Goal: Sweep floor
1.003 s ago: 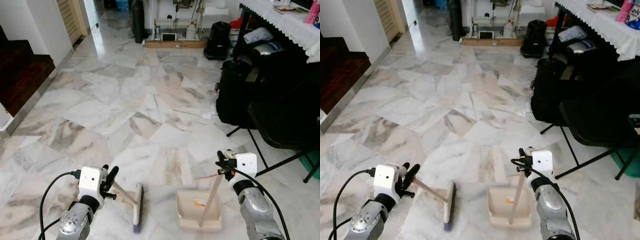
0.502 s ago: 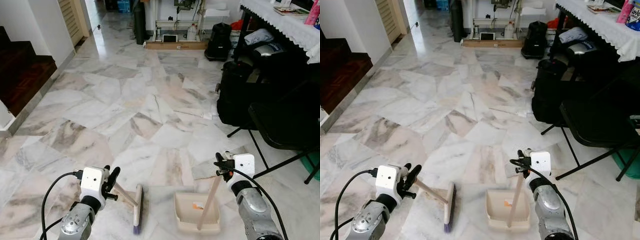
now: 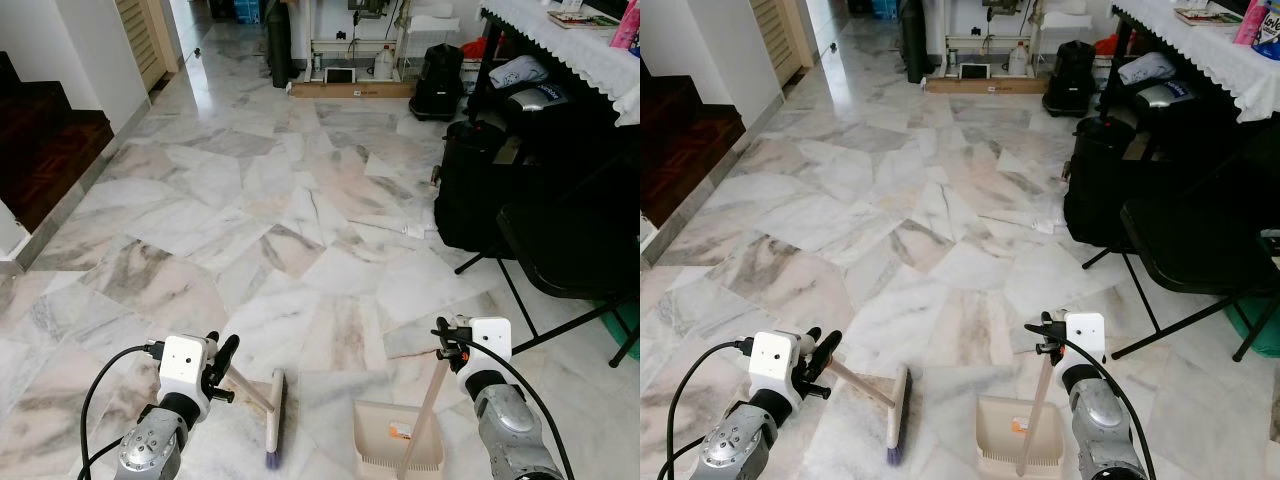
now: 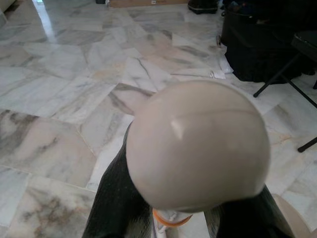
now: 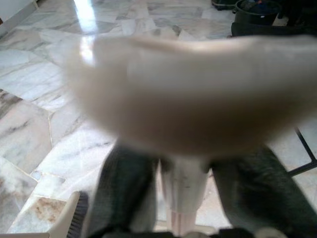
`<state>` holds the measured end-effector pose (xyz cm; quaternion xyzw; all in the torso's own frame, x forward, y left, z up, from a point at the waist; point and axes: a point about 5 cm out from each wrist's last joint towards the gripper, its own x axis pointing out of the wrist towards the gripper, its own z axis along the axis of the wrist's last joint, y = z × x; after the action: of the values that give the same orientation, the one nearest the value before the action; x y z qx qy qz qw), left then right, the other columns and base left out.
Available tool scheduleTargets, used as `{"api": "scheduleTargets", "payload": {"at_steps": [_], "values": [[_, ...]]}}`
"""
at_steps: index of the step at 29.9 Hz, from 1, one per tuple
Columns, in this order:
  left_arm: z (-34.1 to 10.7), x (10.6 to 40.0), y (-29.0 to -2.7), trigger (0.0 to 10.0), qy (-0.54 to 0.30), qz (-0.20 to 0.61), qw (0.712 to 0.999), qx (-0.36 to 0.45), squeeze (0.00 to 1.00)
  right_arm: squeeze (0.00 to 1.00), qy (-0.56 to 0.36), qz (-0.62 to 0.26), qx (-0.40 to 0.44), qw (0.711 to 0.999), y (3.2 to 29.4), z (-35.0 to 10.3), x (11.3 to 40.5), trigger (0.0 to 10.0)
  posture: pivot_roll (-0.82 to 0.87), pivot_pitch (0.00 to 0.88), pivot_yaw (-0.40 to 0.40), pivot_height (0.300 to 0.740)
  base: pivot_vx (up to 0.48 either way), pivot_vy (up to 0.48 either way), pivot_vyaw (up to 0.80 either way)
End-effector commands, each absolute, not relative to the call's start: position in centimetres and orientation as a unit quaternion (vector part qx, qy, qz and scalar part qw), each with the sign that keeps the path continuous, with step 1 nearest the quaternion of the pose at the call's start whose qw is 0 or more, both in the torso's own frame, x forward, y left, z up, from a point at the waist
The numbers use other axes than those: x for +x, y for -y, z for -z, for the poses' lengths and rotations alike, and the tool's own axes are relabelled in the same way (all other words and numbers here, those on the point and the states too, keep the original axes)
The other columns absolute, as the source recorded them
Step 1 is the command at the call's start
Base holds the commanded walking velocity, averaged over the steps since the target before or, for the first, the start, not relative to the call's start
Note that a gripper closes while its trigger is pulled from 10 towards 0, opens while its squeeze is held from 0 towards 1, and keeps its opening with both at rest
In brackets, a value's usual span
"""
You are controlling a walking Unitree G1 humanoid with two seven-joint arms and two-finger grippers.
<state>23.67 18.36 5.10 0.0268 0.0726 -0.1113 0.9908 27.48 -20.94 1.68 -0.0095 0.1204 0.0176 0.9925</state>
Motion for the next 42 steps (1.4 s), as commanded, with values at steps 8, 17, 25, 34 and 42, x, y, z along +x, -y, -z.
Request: {"api": "scheduleTargets", "payload": {"at_steps": [8,17,25,34,42], "values": [[-5.4,23.5,-18.6,10.0,-0.073,0.115,0.990,0.037,0.00,0.89,-0.098,-0.015,-0.003,0.995,20.7,-2.3,28.2,10.0,-0.01,0.000,0.048,0.740,0.000,0.000,0.00],[-5.4,23.6,-18.5,10.0,-0.074,0.119,0.989,0.035,0.00,1.00,-0.094,-0.014,-0.002,0.996,20.6,-2.4,28.3,10.0,-0.01,0.000,0.049,0.740,0.000,0.000,0.00],[-5.3,23.7,-18.4,10.0,-0.075,0.122,0.989,0.033,0.00,0.00,-0.099,0.016,-0.021,0.995,21.4,-2.4,28.4,10.0,-0.02,0.000,0.050,0.740,0.000,0.000,0.00],[-5.3,23.7,-18.4,10.0,-0.076,0.124,0.989,0.033,0.00,0.00,-0.092,0.037,-0.026,0.995,21.8,-2.5,28.1,10.0,-0.02,0.000,0.050,0.740,0.000,0.000,0.00],[-5.3,23.9,-18.4,10.0,-0.077,0.127,0.988,0.031,0.00,0.00,-0.099,0.050,-0.029,0.993,21.5,-1.7,26.5,10.0,-0.03,0.000,0.052,0.740,0.000,0.000,0.00]]}}
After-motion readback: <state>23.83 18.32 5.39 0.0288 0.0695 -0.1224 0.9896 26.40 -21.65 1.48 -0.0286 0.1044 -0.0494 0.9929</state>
